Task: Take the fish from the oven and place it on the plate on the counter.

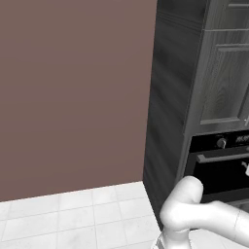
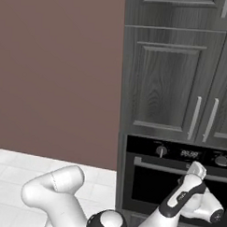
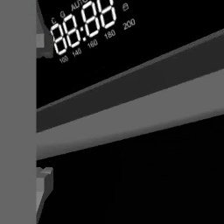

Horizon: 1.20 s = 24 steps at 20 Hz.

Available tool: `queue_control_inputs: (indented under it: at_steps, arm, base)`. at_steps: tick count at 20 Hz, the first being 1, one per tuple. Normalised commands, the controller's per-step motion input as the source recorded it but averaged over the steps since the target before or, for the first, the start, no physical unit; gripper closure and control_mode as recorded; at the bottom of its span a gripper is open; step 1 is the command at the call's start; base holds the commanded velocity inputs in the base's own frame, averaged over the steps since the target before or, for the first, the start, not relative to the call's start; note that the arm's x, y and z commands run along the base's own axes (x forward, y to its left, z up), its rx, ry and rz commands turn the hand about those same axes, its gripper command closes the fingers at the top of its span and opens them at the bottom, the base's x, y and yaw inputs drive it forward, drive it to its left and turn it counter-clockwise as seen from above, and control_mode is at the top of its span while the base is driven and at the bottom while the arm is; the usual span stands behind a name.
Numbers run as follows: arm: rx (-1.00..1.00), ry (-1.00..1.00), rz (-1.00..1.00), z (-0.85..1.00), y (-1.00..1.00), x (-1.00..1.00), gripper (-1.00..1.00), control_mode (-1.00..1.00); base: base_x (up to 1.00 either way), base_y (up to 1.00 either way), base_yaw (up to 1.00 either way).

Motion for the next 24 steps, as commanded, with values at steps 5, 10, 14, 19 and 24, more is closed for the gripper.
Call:
queue_control_inputs:
  at_steps: [5, 10, 14, 19, 24]
  arm:
    - [0.05, -0.06, 0.02, -0.35, -0.01, 0.22, -1.0, -1.0]
    - [0.05, -0.06, 0.02, -0.31, -0.01, 0.23, -1.0, -1.0]
    - [0.04, -0.05, 0.02, -0.29, -0.01, 0.22, -1.0, -1.0]
    - [0.03, -0.03, 0.01, -0.22, 0.0, 0.22, -1.0, -1.0]
    - [0.0, 0.0, 0.0, -0.03, 0.0, 0.16, -1.0, -1.0]
  base:
    - [0.0, 0.0, 0.0]
    - [0.0, 0.0, 0.0]
    - [0.0, 0.0, 0.0]
    - [0.0, 0.0, 0.0]
    - [0.0, 0.0, 0.0]
